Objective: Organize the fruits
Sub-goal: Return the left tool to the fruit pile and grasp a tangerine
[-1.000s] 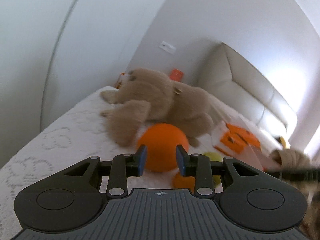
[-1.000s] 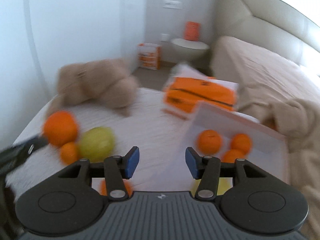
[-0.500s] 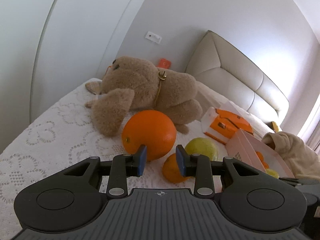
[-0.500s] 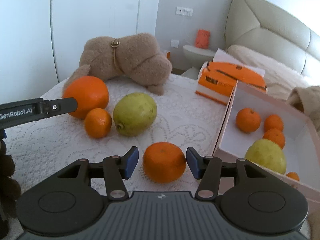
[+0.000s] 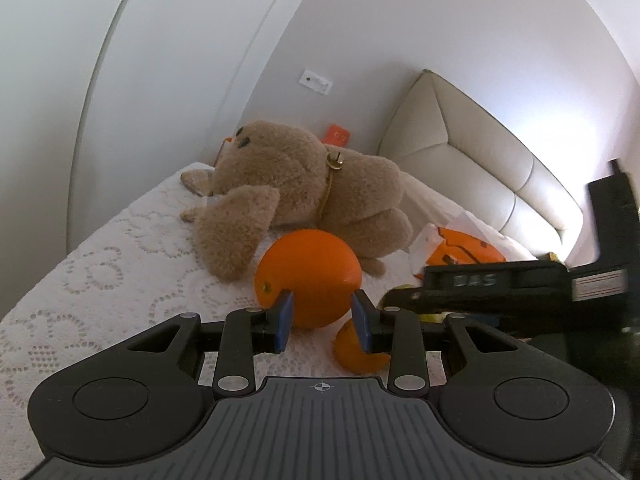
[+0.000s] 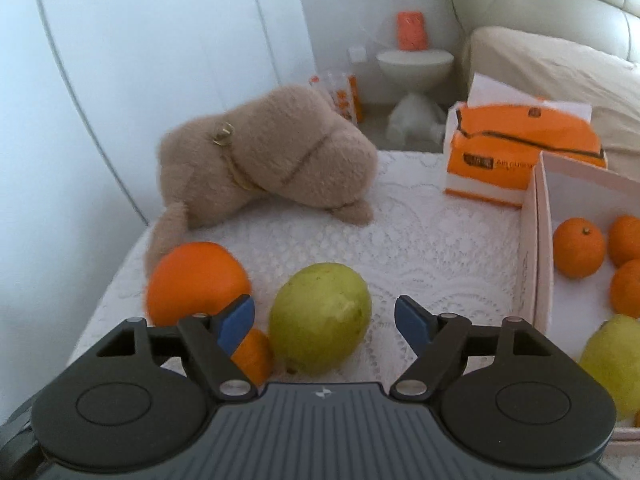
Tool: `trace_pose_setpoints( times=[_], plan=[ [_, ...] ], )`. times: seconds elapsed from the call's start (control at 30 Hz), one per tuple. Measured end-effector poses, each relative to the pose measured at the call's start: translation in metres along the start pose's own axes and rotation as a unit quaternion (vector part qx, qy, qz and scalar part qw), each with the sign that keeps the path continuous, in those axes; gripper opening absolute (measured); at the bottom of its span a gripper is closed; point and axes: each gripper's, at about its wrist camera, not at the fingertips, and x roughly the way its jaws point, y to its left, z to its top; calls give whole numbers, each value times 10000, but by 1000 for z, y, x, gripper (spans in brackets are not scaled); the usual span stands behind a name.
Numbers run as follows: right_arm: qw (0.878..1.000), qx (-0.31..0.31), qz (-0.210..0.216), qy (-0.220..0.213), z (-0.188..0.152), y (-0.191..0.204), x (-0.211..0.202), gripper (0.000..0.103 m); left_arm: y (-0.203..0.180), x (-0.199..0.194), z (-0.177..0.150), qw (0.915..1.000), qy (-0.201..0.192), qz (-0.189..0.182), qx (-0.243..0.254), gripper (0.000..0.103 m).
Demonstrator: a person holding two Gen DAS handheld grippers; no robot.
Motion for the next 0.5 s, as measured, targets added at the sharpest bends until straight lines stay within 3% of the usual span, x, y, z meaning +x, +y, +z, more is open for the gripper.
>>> trace_pose_setpoints(
  times=[0.1, 0.2, 0.37, 0.5],
  plan=[
    [9998, 83, 158, 79, 0, -4, 9, 77, 0, 0, 0, 10000, 6, -30, -10, 35],
    [9990, 55, 421, 105, -4, -4, 2, 61, 0, 0, 0, 10000, 18, -62, -16, 35],
    [9989, -350, 287, 122, -13, -4, -13, 61, 1, 0, 0, 10000, 2, -79, -34, 35],
    [9981, -395, 472, 80, -25, -16, -28, 60, 0, 1, 0, 10000, 40, -78, 4, 35]
  ],
)
